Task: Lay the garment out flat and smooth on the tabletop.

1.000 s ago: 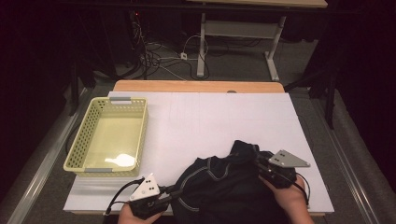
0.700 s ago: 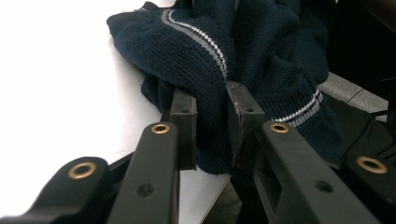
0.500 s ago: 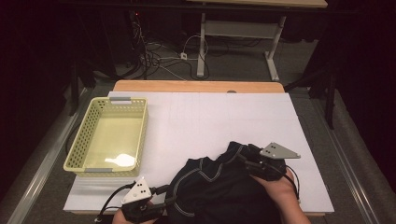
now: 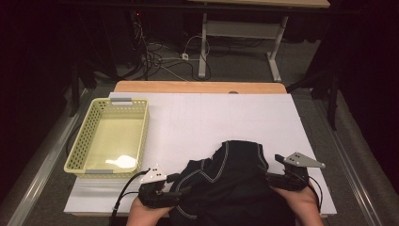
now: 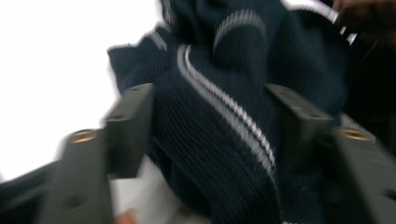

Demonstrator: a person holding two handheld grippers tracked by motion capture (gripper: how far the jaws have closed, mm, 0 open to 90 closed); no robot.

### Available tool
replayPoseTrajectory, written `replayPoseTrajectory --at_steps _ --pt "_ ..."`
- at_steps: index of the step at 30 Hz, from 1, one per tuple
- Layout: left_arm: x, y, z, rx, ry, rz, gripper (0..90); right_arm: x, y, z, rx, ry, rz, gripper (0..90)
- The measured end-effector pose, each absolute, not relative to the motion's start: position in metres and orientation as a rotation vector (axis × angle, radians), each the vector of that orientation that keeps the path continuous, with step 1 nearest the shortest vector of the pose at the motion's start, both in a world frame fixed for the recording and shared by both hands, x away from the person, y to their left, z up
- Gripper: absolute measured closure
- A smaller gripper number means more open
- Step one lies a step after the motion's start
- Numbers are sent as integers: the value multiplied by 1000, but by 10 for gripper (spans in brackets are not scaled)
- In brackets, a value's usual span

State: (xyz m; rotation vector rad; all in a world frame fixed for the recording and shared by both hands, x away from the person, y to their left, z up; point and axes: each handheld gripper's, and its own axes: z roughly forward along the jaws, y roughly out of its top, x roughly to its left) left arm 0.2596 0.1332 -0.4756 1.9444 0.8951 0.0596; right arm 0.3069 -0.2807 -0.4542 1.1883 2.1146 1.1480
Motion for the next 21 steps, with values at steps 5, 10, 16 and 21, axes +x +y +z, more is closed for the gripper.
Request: replayPoseTrajectory --at_steps 5,10,16,21 --pt "256 136 -479 1986 877 74 565 313 -281 -463 1218 2141 1135 246" --pt "247 142 -483 1988 869 84 645 326 -266 -472 1191 2230 1100 304" --pt "239 146 -480 2003 847 122 662 333 -249 -478 1106 2325 1037 590" --pt "238 145 -476 2004 826 148 654 326 -250 -473 1037 2294 1065 713"
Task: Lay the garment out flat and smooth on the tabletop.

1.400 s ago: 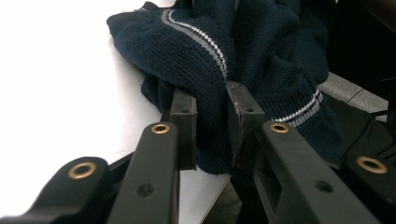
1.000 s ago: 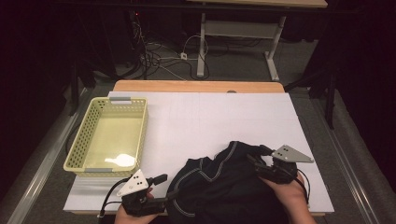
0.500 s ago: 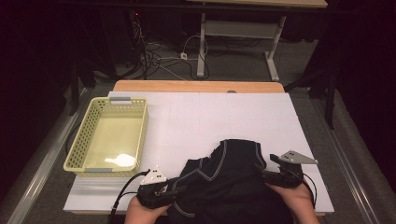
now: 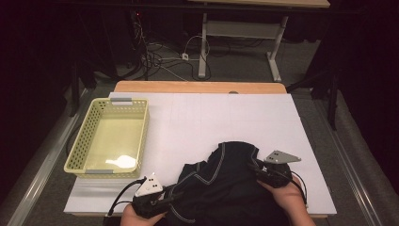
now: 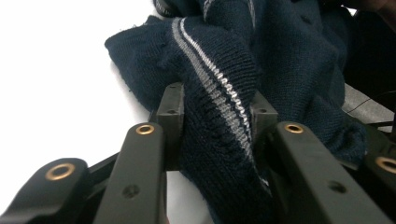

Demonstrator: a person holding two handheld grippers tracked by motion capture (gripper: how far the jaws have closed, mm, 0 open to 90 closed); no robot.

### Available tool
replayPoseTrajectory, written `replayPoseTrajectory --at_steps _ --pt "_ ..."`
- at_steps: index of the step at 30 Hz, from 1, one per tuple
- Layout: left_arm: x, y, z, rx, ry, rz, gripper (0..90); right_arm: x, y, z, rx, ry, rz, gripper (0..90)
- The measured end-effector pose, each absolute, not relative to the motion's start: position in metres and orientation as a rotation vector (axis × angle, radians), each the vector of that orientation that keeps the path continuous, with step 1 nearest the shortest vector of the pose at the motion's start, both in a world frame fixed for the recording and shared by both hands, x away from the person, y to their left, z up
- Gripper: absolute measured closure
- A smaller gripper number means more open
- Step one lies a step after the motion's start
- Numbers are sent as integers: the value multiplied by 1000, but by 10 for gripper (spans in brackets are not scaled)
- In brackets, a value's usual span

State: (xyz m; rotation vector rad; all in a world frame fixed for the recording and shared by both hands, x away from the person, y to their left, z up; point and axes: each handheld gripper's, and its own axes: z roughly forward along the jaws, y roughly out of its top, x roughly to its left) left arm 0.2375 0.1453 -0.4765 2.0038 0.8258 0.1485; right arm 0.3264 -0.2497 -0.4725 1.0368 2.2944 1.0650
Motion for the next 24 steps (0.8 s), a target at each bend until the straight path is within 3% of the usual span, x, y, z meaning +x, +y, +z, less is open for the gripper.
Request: replayPoseTrajectory --at_steps 6,19,21,24 --pt "242 142 -473 1990 830 165 537 312 -265 -454 1022 2157 1104 732" --pt "255 129 -463 1960 784 162 537 280 -307 -433 1070 2001 1129 768" --pt "257 127 -462 1961 771 167 542 276 -311 -433 1076 1993 1120 769" --pt "258 124 -459 1981 729 201 663 269 -319 -430 1087 1967 1119 773"
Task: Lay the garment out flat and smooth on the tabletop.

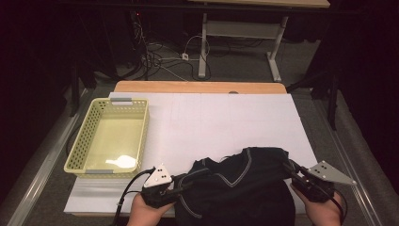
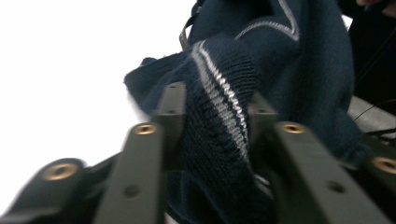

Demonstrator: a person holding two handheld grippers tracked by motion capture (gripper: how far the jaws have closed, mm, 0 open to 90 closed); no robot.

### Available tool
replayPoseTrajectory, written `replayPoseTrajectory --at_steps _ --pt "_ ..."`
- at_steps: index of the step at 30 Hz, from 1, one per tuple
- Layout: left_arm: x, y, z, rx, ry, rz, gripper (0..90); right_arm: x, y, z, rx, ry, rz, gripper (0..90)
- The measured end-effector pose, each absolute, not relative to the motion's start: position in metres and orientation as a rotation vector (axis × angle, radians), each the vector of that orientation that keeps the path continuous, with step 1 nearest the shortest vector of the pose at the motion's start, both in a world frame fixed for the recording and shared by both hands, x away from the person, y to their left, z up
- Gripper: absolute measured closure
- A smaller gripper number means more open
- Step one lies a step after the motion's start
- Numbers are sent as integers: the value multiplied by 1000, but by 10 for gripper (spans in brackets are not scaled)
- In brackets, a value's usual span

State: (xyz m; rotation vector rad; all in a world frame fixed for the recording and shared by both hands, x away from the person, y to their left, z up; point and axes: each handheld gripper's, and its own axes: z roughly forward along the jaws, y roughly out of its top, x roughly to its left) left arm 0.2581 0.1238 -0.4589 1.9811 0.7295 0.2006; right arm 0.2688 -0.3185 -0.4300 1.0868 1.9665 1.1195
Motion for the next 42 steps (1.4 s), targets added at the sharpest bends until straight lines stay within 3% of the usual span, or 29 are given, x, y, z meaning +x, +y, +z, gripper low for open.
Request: replayPoseTrajectory --at_steps 5,12,19,24,29,31,34,35,38,40,42 --pt "256 115 -448 1973 669 235 740 255 -329 -422 1100 1920 1144 779" --pt "252 100 -408 1926 557 301 739 236 -315 -390 1001 1870 1233 781" --pt "282 95 -381 1907 551 336 738 249 -318 -357 948 1847 1219 780" --pt "339 70 -394 1998 617 257 738 300 -291 -361 946 1938 1204 780" --pt "398 57 -403 2060 733 237 743 387 -261 -388 1061 2102 1098 787" --pt "422 60 -389 2039 791 278 748 419 -254 -391 1135 2123 1071 791" --pt "447 77 -343 1881 882 409 741 457 -247 -353 1144 2012 1085 783" --pt "450 81 -331 1829 905 456 718 462 -246 -336 1139 1938 1110 755" --pt "453 86 -320 1762 968 511 481 470 -247 -308 1145 1862 1154 572" --pt "452 82 -333 1806 976 450 383 468 -247 -313 1147 1873 1129 549" --pt "444 76 -352 1856 950 430 369 461 -247 -326 1137 1903 1108 538"
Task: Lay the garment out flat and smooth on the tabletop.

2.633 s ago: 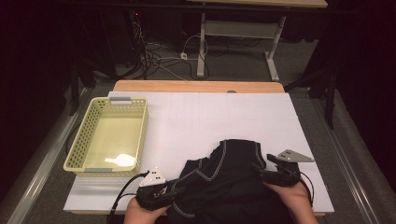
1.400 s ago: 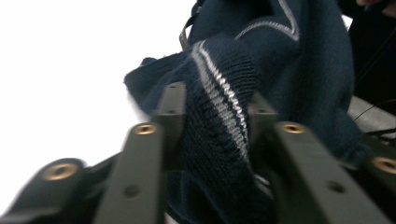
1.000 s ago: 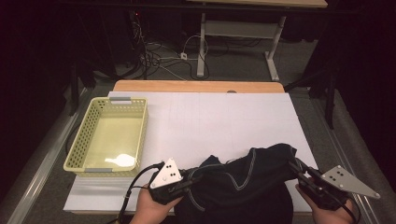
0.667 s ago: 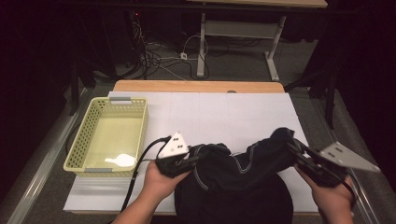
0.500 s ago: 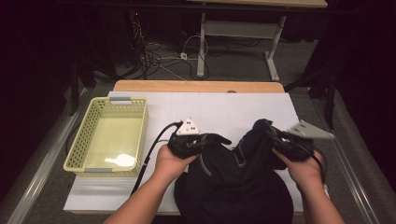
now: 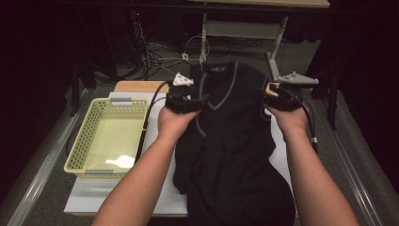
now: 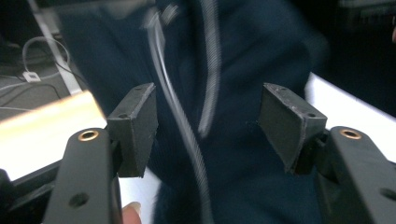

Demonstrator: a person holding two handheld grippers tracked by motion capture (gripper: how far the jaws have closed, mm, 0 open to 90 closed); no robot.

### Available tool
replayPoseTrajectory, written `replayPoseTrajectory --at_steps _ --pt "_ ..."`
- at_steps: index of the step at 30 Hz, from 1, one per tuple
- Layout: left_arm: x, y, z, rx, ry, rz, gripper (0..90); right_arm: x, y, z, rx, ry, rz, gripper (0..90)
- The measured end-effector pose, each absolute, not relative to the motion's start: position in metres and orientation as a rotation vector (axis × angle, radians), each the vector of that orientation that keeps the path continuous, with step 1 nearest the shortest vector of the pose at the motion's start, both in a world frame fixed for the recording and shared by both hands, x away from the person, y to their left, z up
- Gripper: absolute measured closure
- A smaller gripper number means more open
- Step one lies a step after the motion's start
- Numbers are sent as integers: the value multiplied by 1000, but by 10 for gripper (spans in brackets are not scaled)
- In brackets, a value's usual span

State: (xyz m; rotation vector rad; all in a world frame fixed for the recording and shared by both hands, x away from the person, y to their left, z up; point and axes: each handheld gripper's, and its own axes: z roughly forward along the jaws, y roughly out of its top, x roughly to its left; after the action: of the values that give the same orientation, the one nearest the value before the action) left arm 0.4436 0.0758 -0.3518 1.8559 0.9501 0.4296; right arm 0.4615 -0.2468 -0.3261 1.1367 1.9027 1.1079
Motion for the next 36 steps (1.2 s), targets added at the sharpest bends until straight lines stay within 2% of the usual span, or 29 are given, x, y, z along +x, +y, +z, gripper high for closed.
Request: replayPoseTrajectory --at_steps 3,9,19,23,28,32,33,36 --pt "423 70 -382 1879 916 355 369 443 -249 -350 1132 1941 1099 531" --pt "359 71 -428 1956 816 314 369 388 -264 -392 1152 1991 1091 528" --pt "273 109 -468 2013 775 247 370 298 -294 -437 1168 2023 1069 527" --pt "258 123 -476 1988 778 238 369 270 -306 -450 1194 2028 1070 527" --pt "256 132 -481 1951 788 202 369 243 -321 -461 1218 1993 1106 525" --pt "261 132 -482 1924 782 156 360 238 -330 -469 1231 2022 1081 515" --pt "262 132 -481 1910 783 145 318 239 -332 -470 1240 2025 1084 510" --pt "263 132 -479 1904 760 169 314 242 -337 -475 1263 2023 1072 476"
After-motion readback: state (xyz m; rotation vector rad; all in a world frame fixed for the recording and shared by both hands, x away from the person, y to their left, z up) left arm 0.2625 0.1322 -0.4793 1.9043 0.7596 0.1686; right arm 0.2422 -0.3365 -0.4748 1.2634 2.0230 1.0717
